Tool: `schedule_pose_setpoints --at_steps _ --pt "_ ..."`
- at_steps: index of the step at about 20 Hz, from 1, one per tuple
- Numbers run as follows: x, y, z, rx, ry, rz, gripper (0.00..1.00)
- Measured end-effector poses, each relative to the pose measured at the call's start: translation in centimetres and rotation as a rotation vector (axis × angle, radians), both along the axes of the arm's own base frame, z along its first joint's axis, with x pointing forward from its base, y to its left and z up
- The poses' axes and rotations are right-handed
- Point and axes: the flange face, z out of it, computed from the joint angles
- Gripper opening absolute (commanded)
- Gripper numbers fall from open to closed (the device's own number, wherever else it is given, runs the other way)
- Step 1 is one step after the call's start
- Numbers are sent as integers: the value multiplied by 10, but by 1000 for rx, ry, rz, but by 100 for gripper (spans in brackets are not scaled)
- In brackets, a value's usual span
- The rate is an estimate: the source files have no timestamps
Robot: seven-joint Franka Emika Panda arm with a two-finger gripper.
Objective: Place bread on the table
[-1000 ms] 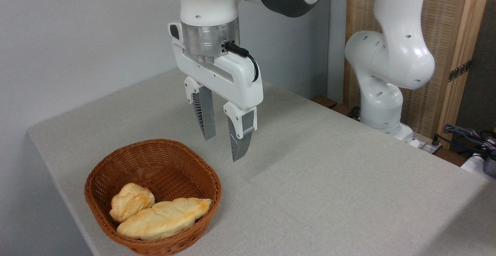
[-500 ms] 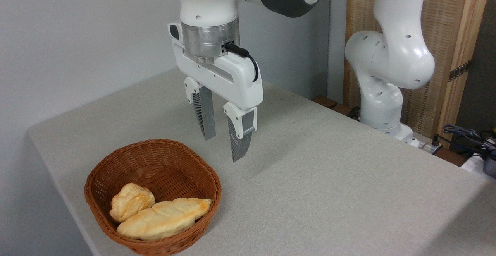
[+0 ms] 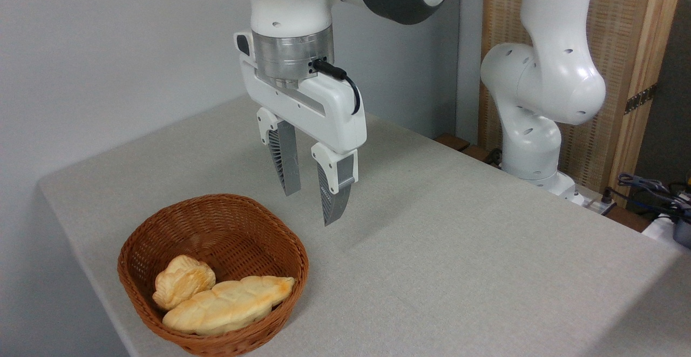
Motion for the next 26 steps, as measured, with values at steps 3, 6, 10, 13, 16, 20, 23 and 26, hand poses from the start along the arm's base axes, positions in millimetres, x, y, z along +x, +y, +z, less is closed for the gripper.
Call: schedule_pose_setpoints --at_steps 3,6,10,13,16,20,23,26 --pt "1 0 -1 0 2 0 100" --pt "1 0 -4 1 7 0 100" --pt "4 -4 -8 3 9 -7 100" --pt "12 -10 -11 7 -22 -12 100" --pt "22 -18 -16 -10 -66 -11 100" --pt "39 -31 -29 -57 -116 16 100" --pt "51 -38 -36 -114 -159 62 100" --pt "61 -45 -45 -135 -196 91 100"
